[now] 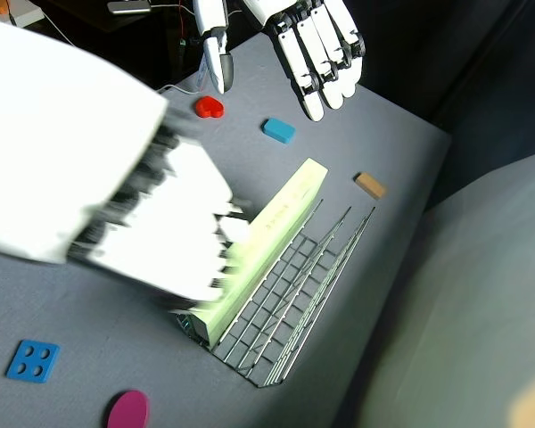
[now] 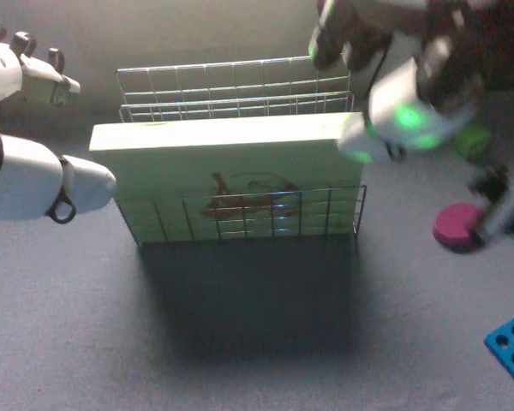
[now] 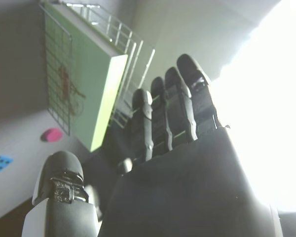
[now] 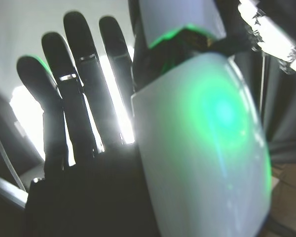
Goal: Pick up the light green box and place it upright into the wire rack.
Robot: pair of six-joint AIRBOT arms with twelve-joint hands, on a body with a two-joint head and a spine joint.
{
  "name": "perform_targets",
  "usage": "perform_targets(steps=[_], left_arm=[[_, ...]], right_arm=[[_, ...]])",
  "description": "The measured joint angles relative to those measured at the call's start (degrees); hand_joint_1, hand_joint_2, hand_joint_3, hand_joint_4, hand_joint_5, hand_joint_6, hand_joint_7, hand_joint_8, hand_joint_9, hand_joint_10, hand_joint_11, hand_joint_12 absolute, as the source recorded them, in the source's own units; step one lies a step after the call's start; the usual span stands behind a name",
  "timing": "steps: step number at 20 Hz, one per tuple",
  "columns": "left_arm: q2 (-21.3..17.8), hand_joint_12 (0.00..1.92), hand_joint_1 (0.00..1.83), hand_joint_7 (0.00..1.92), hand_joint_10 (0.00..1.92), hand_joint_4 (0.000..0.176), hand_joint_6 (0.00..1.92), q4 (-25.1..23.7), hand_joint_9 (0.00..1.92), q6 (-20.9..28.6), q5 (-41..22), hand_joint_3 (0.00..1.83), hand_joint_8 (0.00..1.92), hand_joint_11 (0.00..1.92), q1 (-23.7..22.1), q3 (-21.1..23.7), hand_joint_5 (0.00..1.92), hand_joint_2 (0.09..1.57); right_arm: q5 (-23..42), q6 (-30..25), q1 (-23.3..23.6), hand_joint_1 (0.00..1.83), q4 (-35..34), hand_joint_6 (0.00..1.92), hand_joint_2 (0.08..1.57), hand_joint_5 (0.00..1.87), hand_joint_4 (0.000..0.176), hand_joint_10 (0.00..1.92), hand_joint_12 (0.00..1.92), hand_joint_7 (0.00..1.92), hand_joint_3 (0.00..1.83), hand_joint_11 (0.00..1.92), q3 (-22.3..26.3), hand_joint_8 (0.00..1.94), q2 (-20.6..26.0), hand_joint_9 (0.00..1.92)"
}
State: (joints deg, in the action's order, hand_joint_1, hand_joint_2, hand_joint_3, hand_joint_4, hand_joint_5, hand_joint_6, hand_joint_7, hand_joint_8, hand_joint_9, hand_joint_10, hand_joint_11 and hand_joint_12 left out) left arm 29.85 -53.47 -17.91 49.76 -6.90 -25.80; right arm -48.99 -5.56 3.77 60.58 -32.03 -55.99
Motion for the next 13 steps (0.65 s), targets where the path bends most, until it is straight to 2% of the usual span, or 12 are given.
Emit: perform_targets(steps=[2,3,4,5,6,7,8,10,11,13], left_arm=[[0.0,0.96,0.22,0.55,0.04,0.000,0.01,-0.1,0.53,0.0,0.5,0.00,0.01,0.13,0.0,0.2,0.43,1.16],[0.0,1.07,0.30,0.70,0.10,0.000,0.02,-0.1,0.68,0.2,0.6,0.00,0.04,0.26,0.0,0.2,0.60,1.16],[0.0,1.21,0.39,0.84,0.52,0.000,0.04,0.0,0.69,0.2,0.6,0.00,0.17,0.40,0.0,0.2,0.81,1.16],[0.0,1.44,0.48,0.78,1.15,0.000,0.51,0.0,0.65,0.4,0.8,0.00,0.80,0.56,0.1,0.2,0.81,1.17],[0.0,1.66,0.54,0.67,1.59,0.000,1.11,-0.1,0.65,0.9,0.8,0.00,1.37,0.68,0.2,0.2,0.65,1.18],[0.0,1.87,0.60,0.64,1.85,0.000,1.59,0.0,0.71,0.9,0.8,0.00,1.77,0.81,0.2,0.2,0.54,1.20],[0.0,1.91,0.66,0.71,1.91,0.000,1.85,0.0,0.82,1.0,0.8,0.00,1.89,0.95,0.2,0.2,0.56,1.21],[0.0,1.92,0.67,0.97,1.92,0.000,1.92,-0.1,1.04,1.1,0.6,0.00,1.92,1.16,0.2,0.2,0.89,1.23],[0.0,1.92,0.67,1.10,1.92,0.000,1.92,-0.1,1.15,1.1,0.5,0.00,1.92,1.27,0.2,0.2,1.01,1.24],[0.0,1.92,0.67,1.36,1.92,0.000,1.92,-0.1,1.43,1.1,0.8,0.00,1.92,1.49,0.2,0.2,1.23,1.24]], right_arm=[[-0.5,0.6,0.0,0.82,-1.6,0.10,1.06,0.92,0.000,1.06,1.65,0.98,0.00,0.45,3.2,0.09,2.5,0.56],[-0.8,0.8,0.0,0.82,-2.3,0.33,1.07,0.94,0.000,1.22,1.74,1.00,0.00,0.50,4.3,0.26,4.0,0.59],[-1.2,1.0,-0.5,0.94,-2.1,0.97,1.13,0.91,0.107,1.42,1.82,0.93,0.00,0.63,5.4,0.68,5.4,0.64],[-1.4,1.2,-1.0,0.86,-1.7,1.23,1.10,0.81,0.000,1.69,1.90,0.89,0.00,0.83,6.0,1.20,6.3,0.75],[-1.5,1.5,-2.4,0.85,-1.4,1.50,1.10,0.72,0.000,1.88,1.92,0.85,0.00,0.98,7.7,1.61,8.5,0.85],[-1.6,1.4,-3.1,0.85,-1.4,1.82,1.11,0.62,0.000,1.91,1.92,0.82,0.00,1.12,8.6,1.87,9.5,0.95],[-1.7,1.2,-3.8,0.82,-1.2,1.90,1.15,0.74,0.000,1.92,1.92,0.85,0.01,1.22,10.1,1.93,10.8,0.98],[-0.7,-1.2,-4.2,0.73,2.6,1.92,1.25,0.94,0.000,1.92,1.92,0.98,0.02,1.38,11.3,1.94,11.8,1.09],[0.4,-2.2,-4.9,0.68,6.7,1.92,1.29,1.04,0.000,1.92,1.92,1.10,0.01,1.51,11.2,1.94,11.8,1.26],[1.5,-2.8,-5.7,0.68,7.0,1.92,1.37,1.09,0.000,1.92,1.92,1.28,0.02,1.71,10.8,1.94,11.8,1.52]])
